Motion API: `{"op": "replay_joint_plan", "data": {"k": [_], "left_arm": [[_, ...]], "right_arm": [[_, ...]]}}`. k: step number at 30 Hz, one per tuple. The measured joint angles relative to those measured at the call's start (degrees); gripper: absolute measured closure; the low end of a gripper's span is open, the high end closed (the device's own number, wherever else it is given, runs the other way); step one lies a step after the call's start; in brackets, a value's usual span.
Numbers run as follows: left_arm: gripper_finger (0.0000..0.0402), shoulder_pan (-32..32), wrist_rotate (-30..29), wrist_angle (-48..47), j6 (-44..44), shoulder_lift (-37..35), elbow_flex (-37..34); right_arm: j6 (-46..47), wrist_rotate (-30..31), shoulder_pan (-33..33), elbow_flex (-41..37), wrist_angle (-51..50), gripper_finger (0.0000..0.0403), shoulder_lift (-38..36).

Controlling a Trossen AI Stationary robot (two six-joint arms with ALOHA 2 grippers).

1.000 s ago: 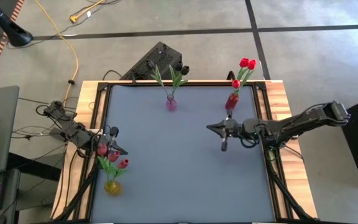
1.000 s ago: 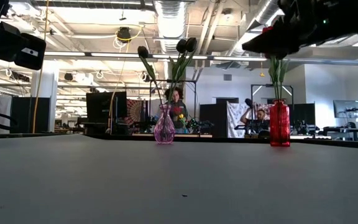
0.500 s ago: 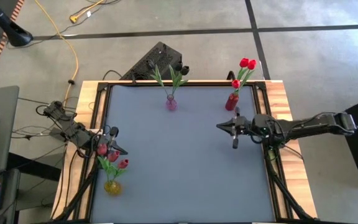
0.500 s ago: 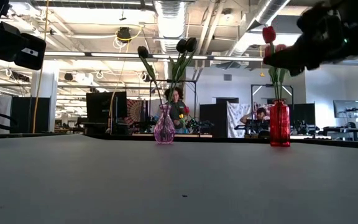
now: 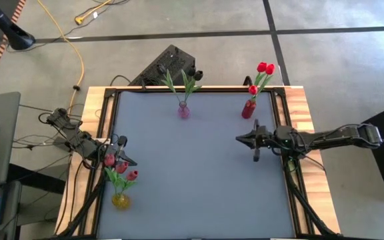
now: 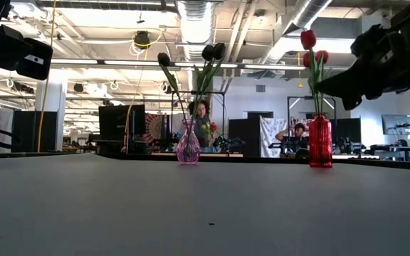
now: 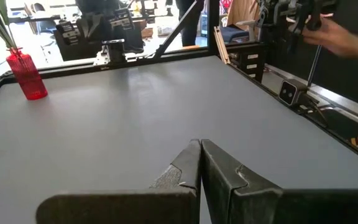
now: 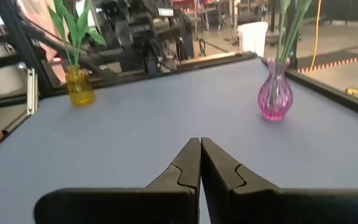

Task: Sort flowers into vase by color
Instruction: Return to Home Position

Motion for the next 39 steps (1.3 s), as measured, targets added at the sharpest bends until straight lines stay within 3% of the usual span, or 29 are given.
{"op": "replay_joint_plan", "data": {"k": [21, 39], "left_arm": [[0.0401, 0.0, 0.0, -3.8, 0.1, 0.0, 0.0], [0.0401, 0.0, 0.0, -3.8, 0.0, 0.0, 0.0]], "right_arm": [[0.1, 0.5, 0.0, 0.0, -14.4, 0.0365, 0.0], [0.1, 0.5, 0.0, 0.0, -16.6, 0.0365, 0.0]]}}
